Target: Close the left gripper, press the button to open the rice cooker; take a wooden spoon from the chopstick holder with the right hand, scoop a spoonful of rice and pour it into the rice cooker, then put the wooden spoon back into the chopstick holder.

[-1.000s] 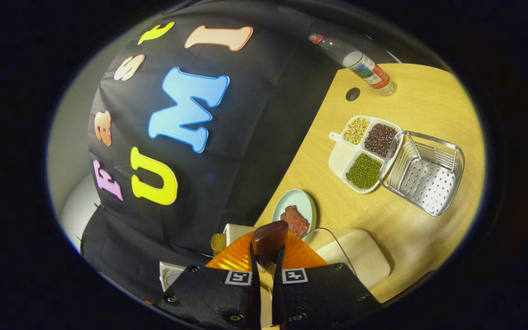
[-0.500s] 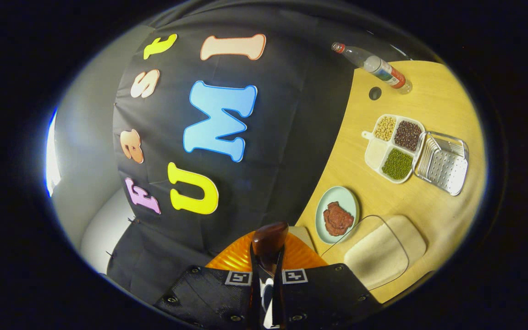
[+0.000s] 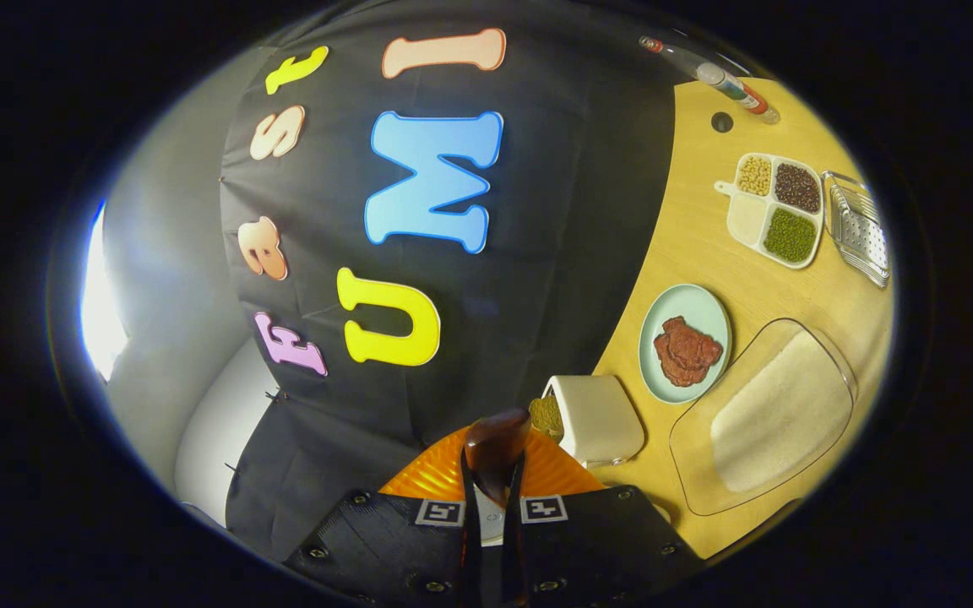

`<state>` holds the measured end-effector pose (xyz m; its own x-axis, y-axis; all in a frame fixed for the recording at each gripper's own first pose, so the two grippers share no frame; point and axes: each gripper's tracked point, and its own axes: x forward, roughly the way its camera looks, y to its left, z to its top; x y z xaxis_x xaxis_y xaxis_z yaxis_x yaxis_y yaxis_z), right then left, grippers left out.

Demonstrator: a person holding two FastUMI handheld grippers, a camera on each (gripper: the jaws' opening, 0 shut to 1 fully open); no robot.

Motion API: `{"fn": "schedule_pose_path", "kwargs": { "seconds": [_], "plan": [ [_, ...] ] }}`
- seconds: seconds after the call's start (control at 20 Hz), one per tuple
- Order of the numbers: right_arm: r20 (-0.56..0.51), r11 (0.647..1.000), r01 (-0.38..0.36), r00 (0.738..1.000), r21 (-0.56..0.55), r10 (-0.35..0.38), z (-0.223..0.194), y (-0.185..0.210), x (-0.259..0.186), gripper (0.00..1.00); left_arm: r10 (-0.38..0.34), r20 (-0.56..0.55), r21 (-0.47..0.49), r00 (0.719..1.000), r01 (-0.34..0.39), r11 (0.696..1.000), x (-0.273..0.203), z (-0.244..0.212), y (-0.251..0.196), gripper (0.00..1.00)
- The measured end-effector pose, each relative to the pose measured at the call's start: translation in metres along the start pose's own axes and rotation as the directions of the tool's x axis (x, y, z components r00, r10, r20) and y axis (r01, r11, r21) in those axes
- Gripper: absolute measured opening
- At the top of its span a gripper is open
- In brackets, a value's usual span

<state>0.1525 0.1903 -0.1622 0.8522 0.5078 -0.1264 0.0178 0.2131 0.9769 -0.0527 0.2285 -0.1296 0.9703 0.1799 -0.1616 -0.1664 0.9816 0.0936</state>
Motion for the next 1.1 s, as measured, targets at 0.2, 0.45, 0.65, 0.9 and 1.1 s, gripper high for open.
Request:
{"fn": "schedule_pose_path", "kwargs": {
  "seconds": [0.2,0.45,0.65,0.9,1.1],
  "plan": [
    [-0.054,1.000,-0.017,0.998,-0.013,0.016,-0.026,0.009,0.027,0.09,0.020,0.004,-0.010,1.000,-0.020,1.000,-0.005,-0.001,0.017,0.99],
    [-0.121,0.999,-0.030,0.992,-0.045,0.024,-0.062,0.023,0.053,0.10,0.038,-0.014,-0.062,0.999,-0.039,0.997,-0.009,-0.010,0.035,0.99],
    [-0.160,0.997,-0.039,0.987,-0.062,0.028,-0.088,0.030,0.074,0.10,0.049,-0.015,-0.045,0.999,-0.050,0.998,-0.018,-0.014,0.049,0.93],
    [-0.205,0.994,-0.037,0.979,-0.105,0.015,-0.118,0.033,0.100,0.10,0.078,-0.024,-0.061,0.997,-0.080,0.995,-0.025,-0.023,0.068,0.95],
    [-0.247,0.983,-0.035,0.969,-0.182,-0.011,-0.145,0.031,0.127,0.10,0.104,-0.027,-0.077,0.994,-0.106,0.991,-0.030,-0.028,0.080,0.96]
  ]
}}
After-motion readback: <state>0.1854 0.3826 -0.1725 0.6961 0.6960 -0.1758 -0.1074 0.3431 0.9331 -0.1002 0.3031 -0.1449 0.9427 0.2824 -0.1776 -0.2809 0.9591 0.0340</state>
